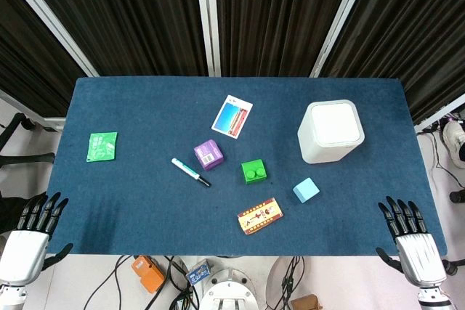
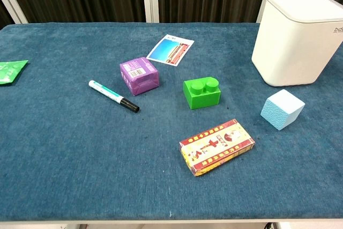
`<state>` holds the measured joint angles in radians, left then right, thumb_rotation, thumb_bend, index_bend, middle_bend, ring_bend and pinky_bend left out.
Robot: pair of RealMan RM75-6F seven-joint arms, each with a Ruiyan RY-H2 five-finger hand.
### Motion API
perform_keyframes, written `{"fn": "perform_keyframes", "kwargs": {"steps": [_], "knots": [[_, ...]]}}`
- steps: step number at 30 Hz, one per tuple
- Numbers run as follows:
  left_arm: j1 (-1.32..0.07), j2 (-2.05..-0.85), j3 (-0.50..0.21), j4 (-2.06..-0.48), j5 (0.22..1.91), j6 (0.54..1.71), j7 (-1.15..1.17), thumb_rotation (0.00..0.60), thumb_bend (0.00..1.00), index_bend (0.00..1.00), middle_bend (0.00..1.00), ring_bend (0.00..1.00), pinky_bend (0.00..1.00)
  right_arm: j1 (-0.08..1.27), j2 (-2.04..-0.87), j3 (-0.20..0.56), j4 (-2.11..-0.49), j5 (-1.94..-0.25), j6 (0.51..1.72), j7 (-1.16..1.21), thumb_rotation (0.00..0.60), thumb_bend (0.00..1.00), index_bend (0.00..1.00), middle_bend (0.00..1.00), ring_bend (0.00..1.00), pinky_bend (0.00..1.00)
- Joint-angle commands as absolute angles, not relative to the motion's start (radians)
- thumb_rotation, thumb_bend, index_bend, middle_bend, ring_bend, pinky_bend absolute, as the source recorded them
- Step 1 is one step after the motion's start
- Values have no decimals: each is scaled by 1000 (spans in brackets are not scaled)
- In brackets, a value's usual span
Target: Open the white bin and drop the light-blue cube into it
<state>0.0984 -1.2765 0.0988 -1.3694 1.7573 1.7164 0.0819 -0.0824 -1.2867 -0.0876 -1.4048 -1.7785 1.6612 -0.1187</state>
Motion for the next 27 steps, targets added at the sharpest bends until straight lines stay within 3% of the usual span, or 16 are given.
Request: {"fn": "perform_keyframes", "kwargs": {"steps": [1, 8, 15, 19, 27], "knots": [[98, -1277, 99, -1369, 1757, 1714, 81, 600, 100, 0, 0, 0, 13, -78, -1288, -85, -1408, -1775, 1653, -122, 600, 279, 0, 0, 0, 0], [92, -1271, 94, -1382, 1749, 1704, 82, 600, 99, 0, 0, 0, 13, 13, -1253, -27, -1498, -1748, 1551, -154, 600, 279, 0, 0, 0, 0], [86, -1265, 90, -1388, 1740, 1690, 82, 600, 100, 0, 0, 0, 13, 183, -1148, 142, -1753, -1567, 1337, -287, 600, 279, 0, 10, 0, 0], [83, -1260, 87, -1393, 1731, 1684, 74, 600, 99, 0, 0, 0, 13, 266, -1133, 223, -1817, -1427, 1237, -341, 600, 279, 0, 85, 0, 0], [81, -1257, 85, -1395, 1728, 1684, 69, 600, 100, 0, 0, 0, 13, 353, -1153, 249, -1822, -1278, 1141, -410, 600, 279, 0, 154, 0, 0]]}}
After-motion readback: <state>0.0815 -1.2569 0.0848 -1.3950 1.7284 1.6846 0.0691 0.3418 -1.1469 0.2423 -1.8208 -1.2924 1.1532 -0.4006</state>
